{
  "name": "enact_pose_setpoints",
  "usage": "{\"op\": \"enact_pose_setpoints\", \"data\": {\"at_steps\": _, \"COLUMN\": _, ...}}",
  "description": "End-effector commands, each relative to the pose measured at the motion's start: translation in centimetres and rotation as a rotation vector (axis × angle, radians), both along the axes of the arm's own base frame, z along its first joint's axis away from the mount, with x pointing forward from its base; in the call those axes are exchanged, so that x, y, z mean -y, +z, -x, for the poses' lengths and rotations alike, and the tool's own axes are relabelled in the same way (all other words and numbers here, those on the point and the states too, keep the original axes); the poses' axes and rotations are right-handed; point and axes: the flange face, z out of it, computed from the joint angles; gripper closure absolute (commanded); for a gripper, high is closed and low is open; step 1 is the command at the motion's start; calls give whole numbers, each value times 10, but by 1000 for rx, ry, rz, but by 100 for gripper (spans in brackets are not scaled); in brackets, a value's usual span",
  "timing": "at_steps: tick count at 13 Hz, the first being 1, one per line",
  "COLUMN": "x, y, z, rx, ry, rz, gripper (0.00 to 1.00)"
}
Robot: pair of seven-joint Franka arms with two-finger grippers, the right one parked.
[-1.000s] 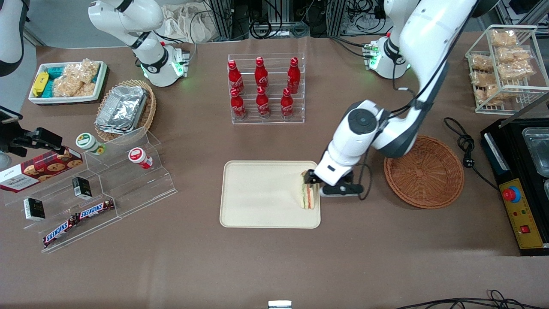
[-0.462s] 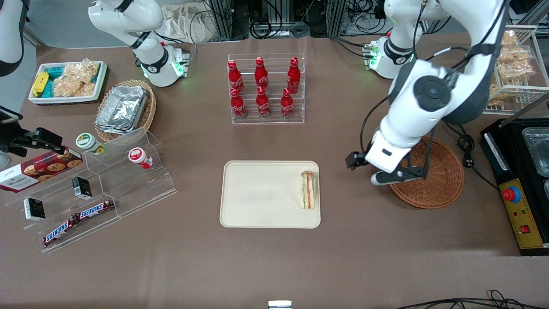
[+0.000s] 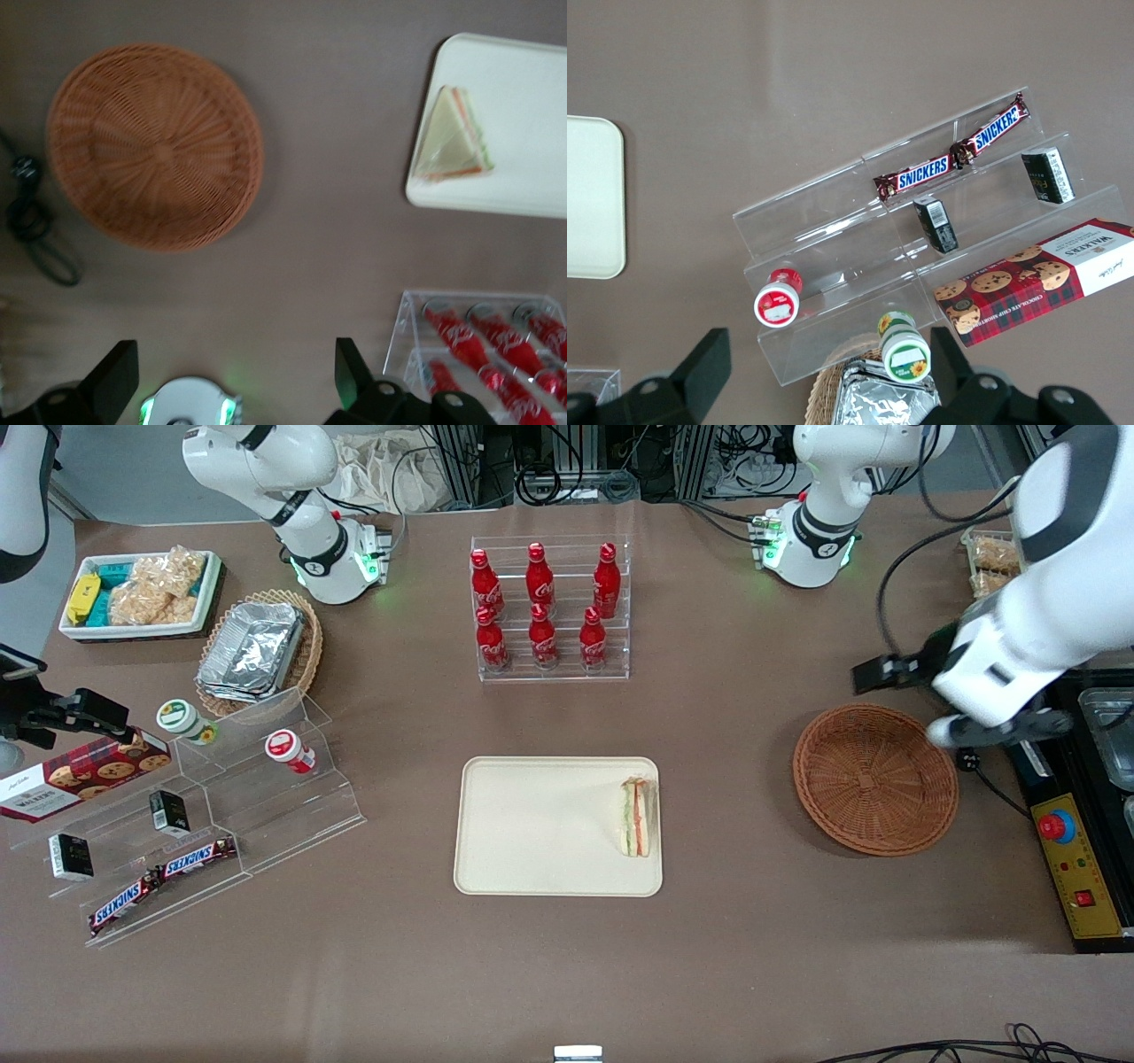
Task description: Place sandwich from basket to tray
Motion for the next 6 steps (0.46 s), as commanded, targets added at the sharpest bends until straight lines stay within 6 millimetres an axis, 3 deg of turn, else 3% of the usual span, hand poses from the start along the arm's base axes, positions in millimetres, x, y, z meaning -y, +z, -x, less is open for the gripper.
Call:
{"op": "enact_pose_setpoints", "data": {"at_steps": 1, "x": -15, "y": 17, "z": 35, "rx": 6, "ry": -24, "rz": -1, "gripper": 1}}
{"op": "enact_pose_setpoints", "data": {"at_steps": 6, "x": -8, "y": 22, "z": 12, "rx": 34, "ry": -29, "rz": -54, "gripper": 1}}
